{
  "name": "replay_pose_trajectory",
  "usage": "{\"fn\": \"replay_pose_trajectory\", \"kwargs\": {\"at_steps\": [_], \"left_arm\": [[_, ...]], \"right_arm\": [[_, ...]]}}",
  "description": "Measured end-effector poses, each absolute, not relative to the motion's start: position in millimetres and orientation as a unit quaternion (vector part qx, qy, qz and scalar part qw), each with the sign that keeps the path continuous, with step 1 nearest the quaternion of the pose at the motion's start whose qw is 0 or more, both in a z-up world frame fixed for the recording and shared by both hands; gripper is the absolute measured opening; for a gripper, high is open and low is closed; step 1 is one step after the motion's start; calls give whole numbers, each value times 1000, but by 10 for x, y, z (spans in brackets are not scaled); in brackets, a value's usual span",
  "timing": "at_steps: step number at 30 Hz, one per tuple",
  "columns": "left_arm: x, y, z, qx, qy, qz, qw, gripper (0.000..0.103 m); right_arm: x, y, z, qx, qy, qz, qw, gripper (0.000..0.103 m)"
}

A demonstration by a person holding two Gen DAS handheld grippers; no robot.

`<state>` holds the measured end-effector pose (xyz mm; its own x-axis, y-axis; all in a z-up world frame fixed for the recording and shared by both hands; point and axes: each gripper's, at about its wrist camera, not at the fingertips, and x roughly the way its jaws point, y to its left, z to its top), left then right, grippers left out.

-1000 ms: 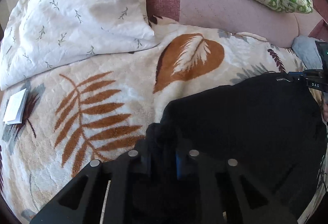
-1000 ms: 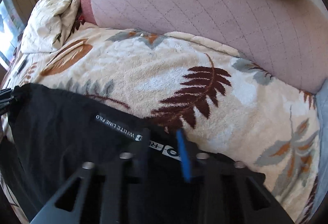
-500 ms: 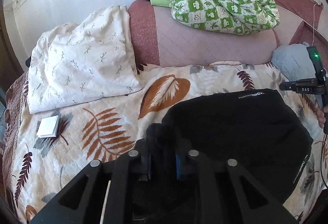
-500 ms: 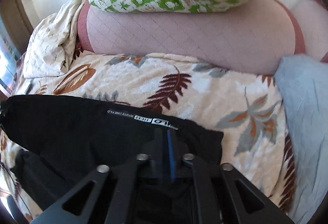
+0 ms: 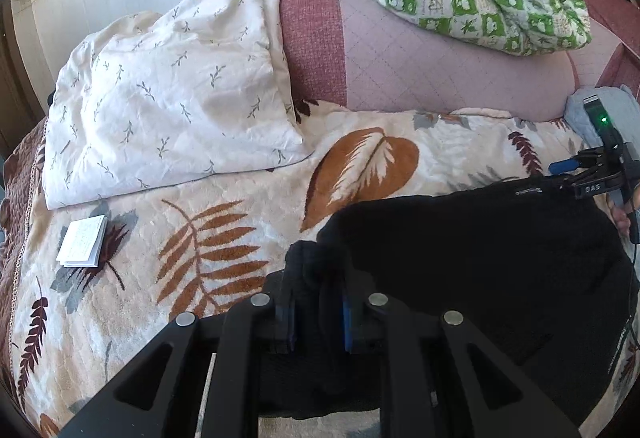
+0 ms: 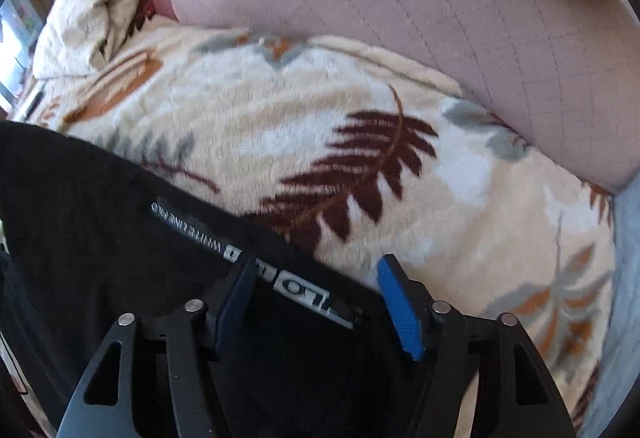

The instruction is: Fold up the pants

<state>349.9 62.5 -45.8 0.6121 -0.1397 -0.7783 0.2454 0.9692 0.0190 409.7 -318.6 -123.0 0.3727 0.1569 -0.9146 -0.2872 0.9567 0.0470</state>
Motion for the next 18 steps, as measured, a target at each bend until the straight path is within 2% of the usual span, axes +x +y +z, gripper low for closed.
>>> {"fn": "replay_pose_trajectory", "kwargs": {"at_steps": [1, 3, 4, 5, 6, 7, 12, 18], "left_arm": [[3544, 634, -533, 61, 433, -104, 894, 15], [3607, 653, -653, 56, 442, -99, 890, 15], [3622, 662, -682, 53, 444, -97, 889, 15], [3622, 665, -691, 51, 444, -96, 889, 15], [3608, 666, -678, 50, 442, -95, 890, 15], [3588, 667, -643, 50, 439, -94, 892, 15], [3377, 624, -319, 56, 413, -95, 904, 15], [2890, 604, 245, 56, 357, -102, 927, 15]], "right_arm": [[4111, -3226, -1256, -50, 545, 142, 825, 72], [4076, -3265, -1258, -33, 542, 151, 826, 51], [4038, -3249, -1240, -34, 540, 161, 826, 33], [3988, -3229, -1209, -39, 539, 166, 825, 23], [3957, -3213, -1193, -46, 539, 167, 824, 18], [3924, -3206, -1170, -54, 540, 165, 823, 5], [3731, -3161, -982, -64, 526, 145, 835, 2], [3247, -3120, -456, -54, 483, 132, 864, 2]]}}
